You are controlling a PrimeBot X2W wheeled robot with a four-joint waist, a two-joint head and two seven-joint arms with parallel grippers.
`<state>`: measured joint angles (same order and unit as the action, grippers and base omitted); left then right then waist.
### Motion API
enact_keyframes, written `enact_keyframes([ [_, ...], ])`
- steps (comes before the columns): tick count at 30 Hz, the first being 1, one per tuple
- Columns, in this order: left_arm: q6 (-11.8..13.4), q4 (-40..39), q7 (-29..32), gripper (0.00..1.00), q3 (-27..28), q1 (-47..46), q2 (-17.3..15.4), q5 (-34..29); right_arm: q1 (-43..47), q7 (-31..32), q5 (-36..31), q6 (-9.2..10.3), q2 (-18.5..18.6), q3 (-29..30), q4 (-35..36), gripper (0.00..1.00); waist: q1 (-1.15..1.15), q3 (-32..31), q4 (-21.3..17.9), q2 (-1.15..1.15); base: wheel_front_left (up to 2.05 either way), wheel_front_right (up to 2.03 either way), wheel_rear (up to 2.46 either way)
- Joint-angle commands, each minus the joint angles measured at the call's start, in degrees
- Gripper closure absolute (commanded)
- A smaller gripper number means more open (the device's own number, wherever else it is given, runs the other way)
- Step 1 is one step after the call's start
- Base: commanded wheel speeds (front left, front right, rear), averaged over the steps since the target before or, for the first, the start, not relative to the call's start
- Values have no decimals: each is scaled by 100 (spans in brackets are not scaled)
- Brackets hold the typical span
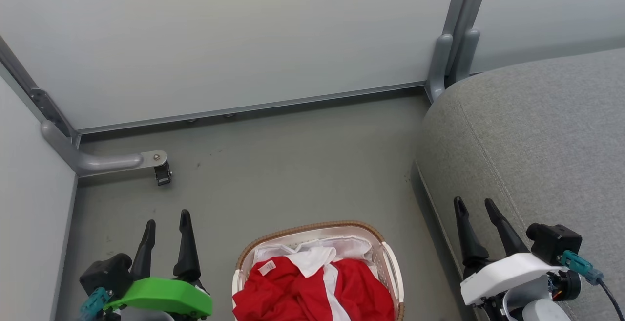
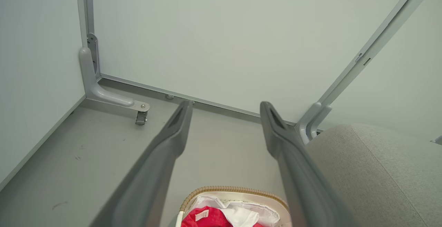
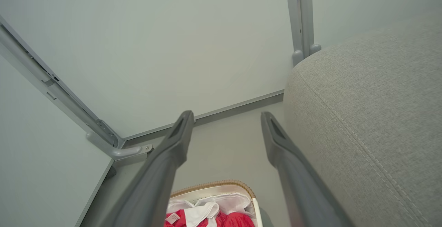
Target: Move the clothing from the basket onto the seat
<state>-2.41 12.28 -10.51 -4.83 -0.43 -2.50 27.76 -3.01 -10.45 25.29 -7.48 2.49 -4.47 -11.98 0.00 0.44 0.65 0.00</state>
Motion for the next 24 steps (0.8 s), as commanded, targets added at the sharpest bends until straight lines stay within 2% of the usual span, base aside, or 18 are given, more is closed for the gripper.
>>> enact_keyframes([
  [1,33,-19,-52,0,-17,65,-46,-161,39,-56,-155,-2,34,-25,50,0,0,-3,2,0,0,0,0],
  [24,95,48,-328,0,-243,189,-54,-1119,105,-336,-1196,-1,47,-235,80,0,0,-28,43,0,0,0,0],
])
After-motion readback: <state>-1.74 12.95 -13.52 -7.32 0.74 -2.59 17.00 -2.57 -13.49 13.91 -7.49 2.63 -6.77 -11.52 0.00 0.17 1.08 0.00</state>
